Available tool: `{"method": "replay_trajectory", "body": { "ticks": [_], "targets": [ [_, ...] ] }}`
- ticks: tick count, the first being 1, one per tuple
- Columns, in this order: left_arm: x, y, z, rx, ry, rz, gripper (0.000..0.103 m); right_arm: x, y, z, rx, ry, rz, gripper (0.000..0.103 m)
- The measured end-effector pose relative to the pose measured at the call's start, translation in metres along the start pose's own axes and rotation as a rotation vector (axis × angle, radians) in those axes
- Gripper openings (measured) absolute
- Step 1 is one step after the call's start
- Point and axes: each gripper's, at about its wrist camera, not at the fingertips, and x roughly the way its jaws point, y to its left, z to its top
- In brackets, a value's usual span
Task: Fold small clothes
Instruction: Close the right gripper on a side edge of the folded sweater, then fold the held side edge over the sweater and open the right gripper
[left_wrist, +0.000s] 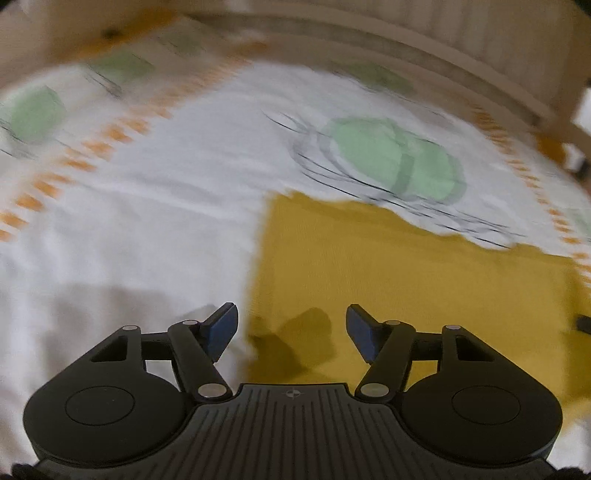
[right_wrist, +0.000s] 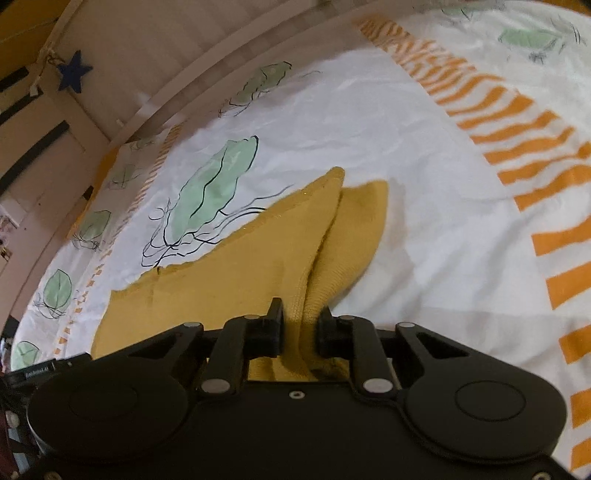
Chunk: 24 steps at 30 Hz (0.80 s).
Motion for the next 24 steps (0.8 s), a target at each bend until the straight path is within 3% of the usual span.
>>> {"method": "replay_trajectory", "body": {
  "ticks": [2, 7, 15, 24],
  "targets": [
    [0.000, 0.002, 0.003, -0.007, 0.016, 0.044, 0.063, -0.001, 0.006, -0.001, -0.025, -0.004, -0.021, 0.027],
    [0.005, 0.019, 0.014, -0.062, 0.106, -0.027, 0.059, -0.003, 0.021, 0.006, -0.063, 0.009, -0.063, 0.026],
    [0.001, 0.045, 0.023, -0.127, 0.153, -0.011, 0.059, 0.000, 0.078, 0.022, -0.140, 0.056, -0.097, 0.026],
    [-0.011, 0.056, 0.034, -0.145, 0.124, -0.017, 0.059, 0.031, 0.156, 0.026, -0.125, 0.096, 0.013, 0.025]
  ]
}}
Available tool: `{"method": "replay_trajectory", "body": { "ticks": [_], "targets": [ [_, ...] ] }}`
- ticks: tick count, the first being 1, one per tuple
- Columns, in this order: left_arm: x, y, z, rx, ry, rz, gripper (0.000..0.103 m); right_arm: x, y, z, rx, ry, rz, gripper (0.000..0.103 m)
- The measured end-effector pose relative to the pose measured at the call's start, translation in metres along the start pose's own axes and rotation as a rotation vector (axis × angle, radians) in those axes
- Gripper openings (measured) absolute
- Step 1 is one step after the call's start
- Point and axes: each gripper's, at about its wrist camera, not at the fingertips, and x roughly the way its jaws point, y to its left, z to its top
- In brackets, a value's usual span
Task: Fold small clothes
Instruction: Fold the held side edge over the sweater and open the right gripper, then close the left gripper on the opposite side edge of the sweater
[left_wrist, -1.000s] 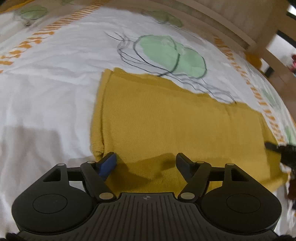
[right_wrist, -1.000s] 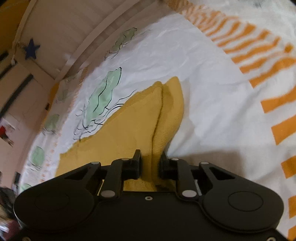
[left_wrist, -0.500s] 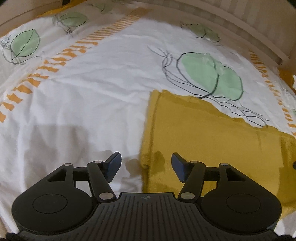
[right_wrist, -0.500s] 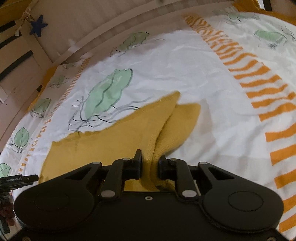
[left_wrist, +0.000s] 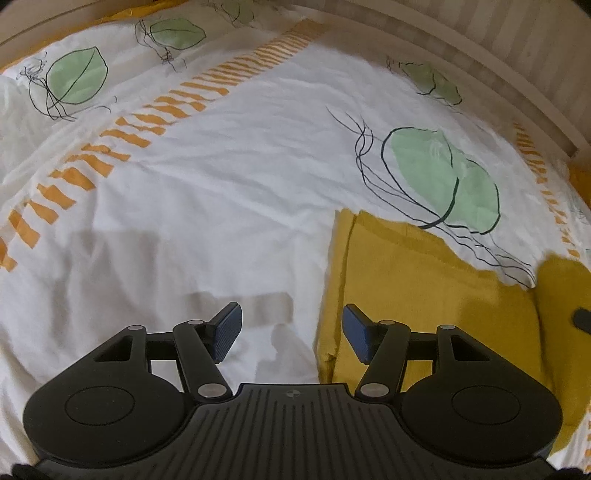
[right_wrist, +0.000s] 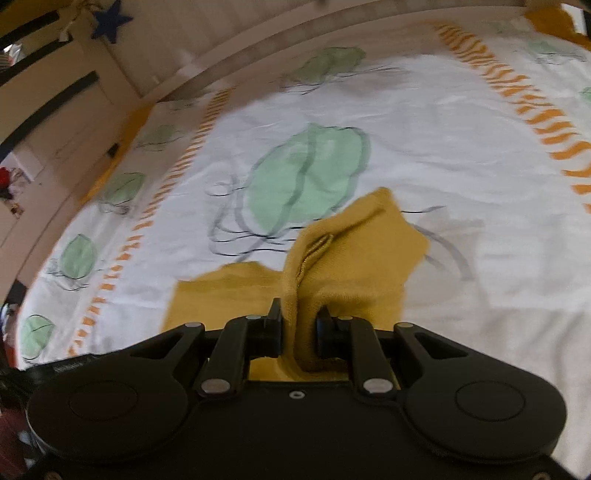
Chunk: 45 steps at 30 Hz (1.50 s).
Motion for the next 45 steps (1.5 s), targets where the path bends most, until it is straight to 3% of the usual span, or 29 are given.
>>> {"method": "replay_trajectory", "body": {
  "ticks": [14, 26, 31, 35, 38, 41, 45],
  "targets": [
    [-0.012, 0.010, 0.005, -0.006, -0.017, -0.021, 0.059, 0.076, 0.093, -0.014, -0.024, 0.109, 0.083, 0.025],
    [-0.029, 0.040, 0.020, -0.106, -0.069, -0.021, 0.059, 0.106, 0.131, -0.027, -0.049, 0.115, 0.070, 0.025],
    [-0.026, 0.041, 0.021, -0.106, -0.061, -0.022, 0.059, 0.120, 0.141, -0.035, -0.075, 0.172, 0.107, 0.038],
    [-0.024, 0.042, 0.019, -0.098, -0.047, -0.032, 0.059, 0.107, 0.141, -0.035, -0.063, 0.151, 0.232, 0.038],
    [-0.022, 0.041, 0.019, -0.085, -0.042, -0.034, 0.059, 0.085, 0.138, -0.029, -0.095, 0.091, 0.262, 0.038],
    [-0.021, 0.040, 0.018, -0.077, -0.038, -0.036, 0.059, 0.062, 0.124, -0.025, -0.114, 0.037, 0.231, 0.038],
    [-0.017, 0.039, 0.017, -0.068, -0.020, -0.059, 0.059, 0.043, 0.104, -0.035, -0.180, 0.006, 0.124, 0.039]
  ]
}}
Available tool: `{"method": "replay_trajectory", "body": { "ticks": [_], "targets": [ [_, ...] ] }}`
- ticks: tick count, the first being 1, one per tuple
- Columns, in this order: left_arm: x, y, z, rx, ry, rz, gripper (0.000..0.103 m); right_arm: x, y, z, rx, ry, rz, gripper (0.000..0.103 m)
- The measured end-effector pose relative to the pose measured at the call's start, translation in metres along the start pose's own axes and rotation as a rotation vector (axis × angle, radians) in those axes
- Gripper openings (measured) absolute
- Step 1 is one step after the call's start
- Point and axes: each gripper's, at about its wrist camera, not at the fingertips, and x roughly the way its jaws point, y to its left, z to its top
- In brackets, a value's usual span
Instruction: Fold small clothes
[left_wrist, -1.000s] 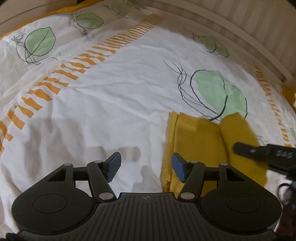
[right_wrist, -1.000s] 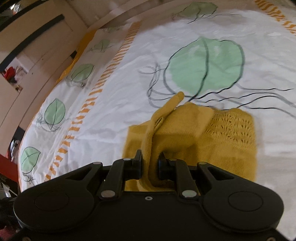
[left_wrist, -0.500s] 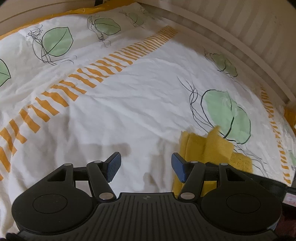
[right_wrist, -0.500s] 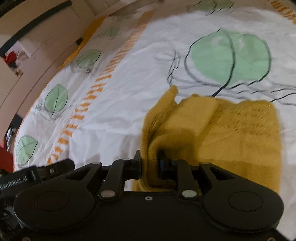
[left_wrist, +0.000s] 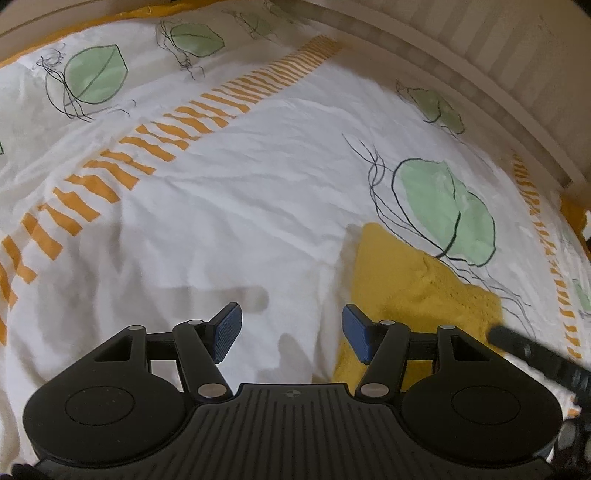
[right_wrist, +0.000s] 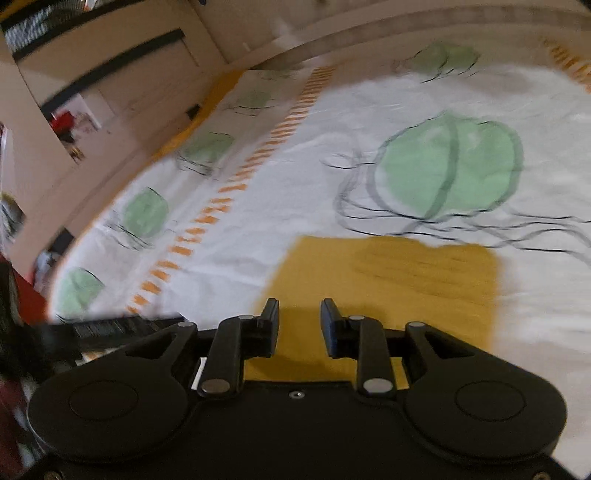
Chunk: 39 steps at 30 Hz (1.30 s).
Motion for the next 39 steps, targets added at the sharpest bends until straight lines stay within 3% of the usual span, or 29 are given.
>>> {"method": "replay_trajectory", "body": {
  "ticks": [3, 8, 14, 18, 20, 21, 22, 27, 32, 39],
  "targets": [
    [0.003, 0.000, -0.002, 0.006, 0.013, -0.007, 0.059, -0.017, -0.010, -0.021, -0.058, -0.001, -0.075, 0.049],
    [0.017, -0.001, -0.010, 0.018, 0.080, -0.051, 0.059, -0.043, -0.020, -0.055, -0.107, -0.020, -0.149, 0.049],
    [0.039, -0.007, -0.026, 0.025, 0.196, -0.121, 0.058, -0.051, 0.004, -0.084, -0.245, -0.028, -0.142, 0.049],
    [0.049, -0.012, -0.034, 0.027, 0.235, -0.166, 0.058, -0.044, 0.030, -0.102, -0.425, -0.028, -0.143, 0.051],
    [0.052, -0.015, -0.036, 0.038, 0.240, -0.199, 0.044, -0.038, 0.043, -0.110, -0.533, -0.030, -0.159, 0.052],
    [0.052, -0.016, -0.036, 0.042, 0.234, -0.224, 0.021, -0.035, 0.049, -0.114, -0.586, -0.031, -0.168, 0.053],
    [0.053, -0.017, -0.036, 0.035, 0.229, -0.239, 0.016, -0.031, 0.054, -0.117, -0.632, -0.033, -0.176, 0.054],
    [0.048, -0.014, -0.033, -0.016, 0.196, -0.300, 0.013, -0.022, 0.068, -0.132, -0.777, -0.030, -0.174, 0.054],
    [0.042, -0.015, -0.030, -0.022, 0.177, -0.338, 0.013, -0.010, 0.073, -0.144, -0.906, -0.030, -0.230, 0.051],
    [0.039, -0.014, -0.030, -0.056, 0.175, -0.359, 0.013, -0.002, 0.074, -0.149, -0.967, -0.017, -0.275, 0.035]
  ]
}}
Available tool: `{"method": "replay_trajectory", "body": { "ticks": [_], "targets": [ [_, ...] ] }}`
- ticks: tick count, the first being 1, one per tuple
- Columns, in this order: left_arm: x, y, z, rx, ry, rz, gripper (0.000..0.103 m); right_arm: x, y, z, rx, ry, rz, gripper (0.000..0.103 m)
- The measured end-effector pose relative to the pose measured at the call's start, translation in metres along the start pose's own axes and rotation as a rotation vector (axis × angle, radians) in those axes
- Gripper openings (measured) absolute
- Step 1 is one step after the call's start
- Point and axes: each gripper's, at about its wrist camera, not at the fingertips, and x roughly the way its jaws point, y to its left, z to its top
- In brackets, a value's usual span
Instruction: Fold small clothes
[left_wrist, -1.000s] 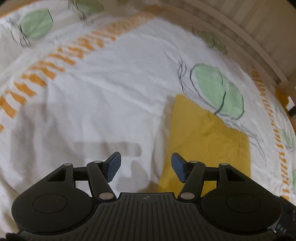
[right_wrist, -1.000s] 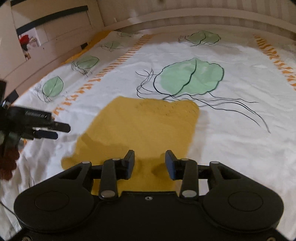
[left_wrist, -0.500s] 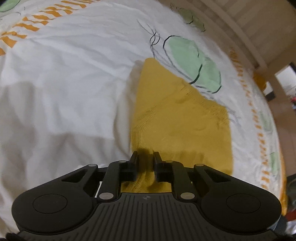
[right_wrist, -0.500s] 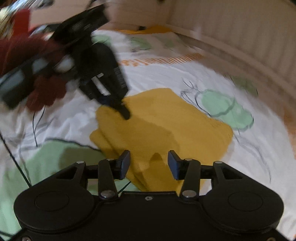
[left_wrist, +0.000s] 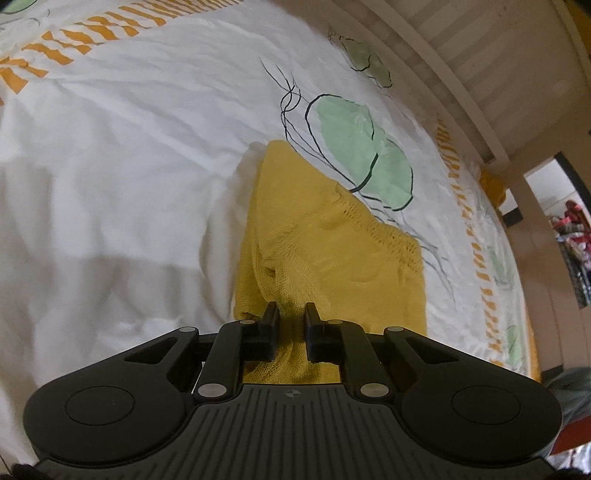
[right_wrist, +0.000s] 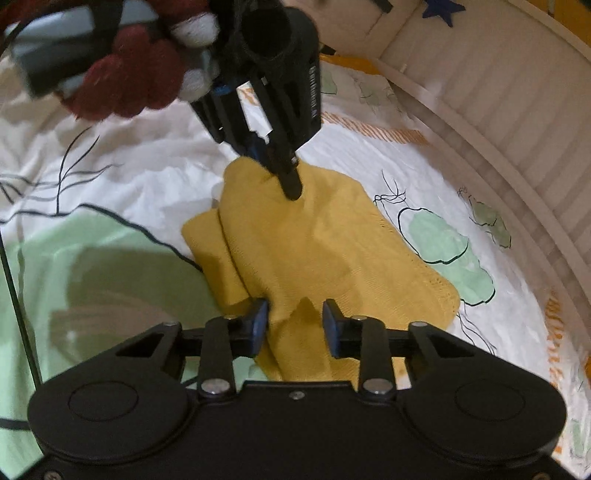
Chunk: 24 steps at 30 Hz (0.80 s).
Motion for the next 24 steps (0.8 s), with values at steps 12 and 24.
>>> {"method": "replay_trajectory", "body": {
  "ticks": [12, 24],
  "targets": [
    [-0.013, -0.012, -0.009, 0.024, 0.013, -0.057, 0.013, -0.033, -0.036, -0.009, 0.051, -0.024, -0.082, 0.008],
    [-0.017, -0.014, -0.012, 0.124, -0.037, 0.120, 0.014, -0.032, -0.018, -0.026, 0.100, 0.026, 0.097, 0.014]
  ]
}}
